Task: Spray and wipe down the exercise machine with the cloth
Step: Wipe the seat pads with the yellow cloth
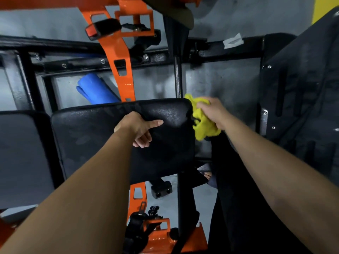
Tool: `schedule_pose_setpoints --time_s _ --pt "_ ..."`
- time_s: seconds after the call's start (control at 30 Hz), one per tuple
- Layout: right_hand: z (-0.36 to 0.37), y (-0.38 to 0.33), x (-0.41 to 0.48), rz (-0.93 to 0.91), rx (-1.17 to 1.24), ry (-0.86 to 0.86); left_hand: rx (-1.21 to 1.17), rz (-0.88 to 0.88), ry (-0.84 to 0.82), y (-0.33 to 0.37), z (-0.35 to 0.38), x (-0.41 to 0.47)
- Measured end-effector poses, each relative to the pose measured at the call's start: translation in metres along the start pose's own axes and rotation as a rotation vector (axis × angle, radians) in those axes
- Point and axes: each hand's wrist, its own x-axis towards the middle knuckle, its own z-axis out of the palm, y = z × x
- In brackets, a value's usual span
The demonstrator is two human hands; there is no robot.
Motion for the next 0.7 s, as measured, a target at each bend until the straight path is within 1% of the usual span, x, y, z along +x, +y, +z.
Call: schedule_pose_setpoints --time_s 0.1,0.2,0.27,0.37,0.43,0.5,0.57,0.63,0.67,0.7 --pt "0.012 0.040 -0.034 0.065 -0.101 -0.091 0.001 0.004 -0.001 0.000 0.001 -0.001" --pt "0.022 0.053 -0.056 0.130 -0.027 -0.056 0.004 0.016 0.001 -0.001 0.001 0.001" --pt "0.021 0.039 -0.041 0.102 0.006 0.013 -0.011 0.007 -0.001 -0.002 -0.001 0.001" --pt "0.015 -0.005 0.000 -0.030 0.024 0.150 -0.016 0.012 -0.009 -0.002 0.001 0.002" --pt "0.011 -0.045 0.026 -0.123 0.027 0.146 -0.022 0.009 0.002 -0.003 0.000 0.003" --pt "0.016 -0.087 0.040 -0.243 -0.090 0.046 -0.019 -0.002 -0.006 -0.003 -0.001 0.005" --pt "0.036 -0.123 0.038 -0.381 -0.211 -0.141 -0.020 -0.012 -0.013 -0.003 -0.001 0.004" --pt "0.066 -0.149 0.027 -0.467 -0.449 -0.322 -0.010 -0.011 -0.005 -0.002 -0.001 0.005" --pt "0.083 -0.153 0.027 -0.495 -0.597 -0.372 -0.003 -0.009 -0.003 -0.002 0.000 0.004" --pt "0.096 -0.158 0.024 -0.521 -0.713 -0.382 0.002 -0.006 -0.002 -0.002 0.001 0.003"
